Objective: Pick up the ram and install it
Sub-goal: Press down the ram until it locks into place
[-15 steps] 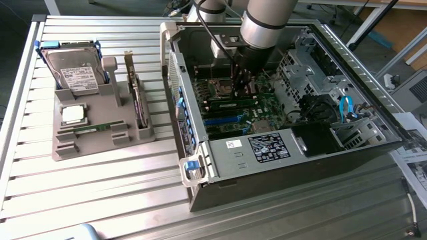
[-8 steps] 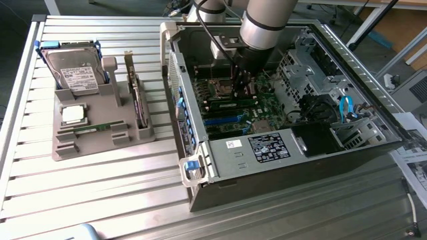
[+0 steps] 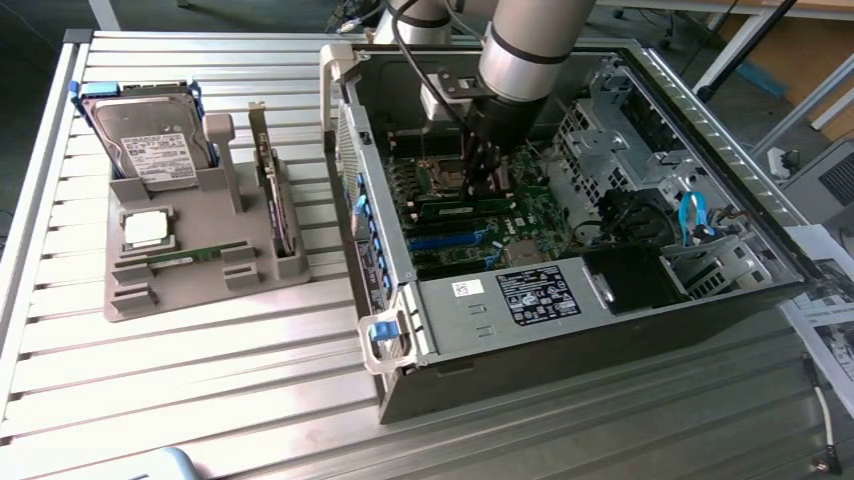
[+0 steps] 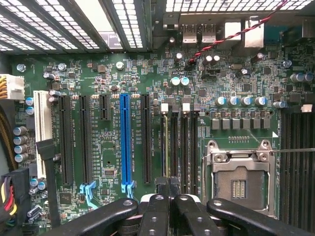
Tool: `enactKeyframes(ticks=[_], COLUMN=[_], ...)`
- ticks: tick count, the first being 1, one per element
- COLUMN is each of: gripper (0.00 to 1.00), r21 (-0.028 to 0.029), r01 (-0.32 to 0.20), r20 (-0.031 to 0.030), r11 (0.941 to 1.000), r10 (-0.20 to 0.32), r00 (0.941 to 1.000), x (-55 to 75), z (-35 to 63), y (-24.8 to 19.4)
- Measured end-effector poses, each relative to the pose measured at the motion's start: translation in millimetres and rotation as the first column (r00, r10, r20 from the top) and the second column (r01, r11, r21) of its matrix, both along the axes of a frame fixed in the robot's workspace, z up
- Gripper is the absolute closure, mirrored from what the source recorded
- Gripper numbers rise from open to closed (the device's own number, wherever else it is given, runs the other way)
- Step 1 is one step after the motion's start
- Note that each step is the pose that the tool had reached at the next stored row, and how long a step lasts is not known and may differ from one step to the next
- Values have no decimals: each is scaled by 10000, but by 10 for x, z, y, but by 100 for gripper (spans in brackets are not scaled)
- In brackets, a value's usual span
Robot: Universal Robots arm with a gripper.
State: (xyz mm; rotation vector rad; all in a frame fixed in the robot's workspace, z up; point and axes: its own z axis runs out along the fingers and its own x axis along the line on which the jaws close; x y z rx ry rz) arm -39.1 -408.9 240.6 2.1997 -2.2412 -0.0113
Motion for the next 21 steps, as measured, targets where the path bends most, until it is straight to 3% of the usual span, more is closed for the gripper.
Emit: enactKeyframes(ticks=[21], gripper=[89], r21=[1], r01=[0], r20=[-1], r11=[10000], r10=[0], r00=[10000], x=[0], z=[-71], y=[0])
